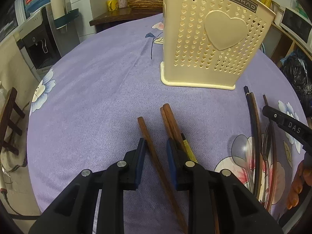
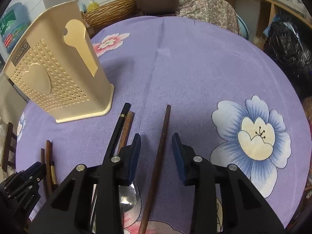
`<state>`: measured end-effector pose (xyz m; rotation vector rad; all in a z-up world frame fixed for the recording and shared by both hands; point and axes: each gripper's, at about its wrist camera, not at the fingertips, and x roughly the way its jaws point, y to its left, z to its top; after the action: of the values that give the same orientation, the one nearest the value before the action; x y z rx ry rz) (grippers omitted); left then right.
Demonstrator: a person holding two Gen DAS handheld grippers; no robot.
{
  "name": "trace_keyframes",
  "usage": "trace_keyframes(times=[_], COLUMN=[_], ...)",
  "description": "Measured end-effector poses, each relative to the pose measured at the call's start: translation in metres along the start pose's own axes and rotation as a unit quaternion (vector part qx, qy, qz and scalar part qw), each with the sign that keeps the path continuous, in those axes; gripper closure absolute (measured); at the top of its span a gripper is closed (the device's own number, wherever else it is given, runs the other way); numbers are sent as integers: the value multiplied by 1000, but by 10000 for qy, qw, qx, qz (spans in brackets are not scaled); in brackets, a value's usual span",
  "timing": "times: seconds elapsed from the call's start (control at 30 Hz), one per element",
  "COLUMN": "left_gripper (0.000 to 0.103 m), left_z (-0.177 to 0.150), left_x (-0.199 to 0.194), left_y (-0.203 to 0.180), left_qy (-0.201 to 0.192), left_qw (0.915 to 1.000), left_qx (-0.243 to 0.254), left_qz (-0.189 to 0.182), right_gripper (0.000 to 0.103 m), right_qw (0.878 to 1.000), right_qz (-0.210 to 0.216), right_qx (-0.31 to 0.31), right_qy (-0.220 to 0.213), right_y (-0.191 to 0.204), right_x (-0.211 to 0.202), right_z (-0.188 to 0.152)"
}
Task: Organize utensils
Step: 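Grasp a wooden chopstick with the left tool while the right tool grasps another chopstick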
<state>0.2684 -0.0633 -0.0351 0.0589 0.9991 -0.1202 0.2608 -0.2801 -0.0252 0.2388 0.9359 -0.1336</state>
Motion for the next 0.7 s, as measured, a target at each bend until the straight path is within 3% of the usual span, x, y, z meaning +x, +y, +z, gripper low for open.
trace_keyframes(times=[0.27,0.7], left_gripper=[91,95], left_z=[10,18], left_x=[7,12], left_y=[8,13], left_qy=[-7,-85], left_qw=[10000,9999], left_qx=[-59,-120], left_qz=[-9,-19], right_gripper=[95,95], right_qw=[9999,9997], right_qz=[-65,184], right_qx=[106,37], right_qy=[-26,-179], right_y=[-8,-11], right_x=[6,-3], right_z=[9,16])
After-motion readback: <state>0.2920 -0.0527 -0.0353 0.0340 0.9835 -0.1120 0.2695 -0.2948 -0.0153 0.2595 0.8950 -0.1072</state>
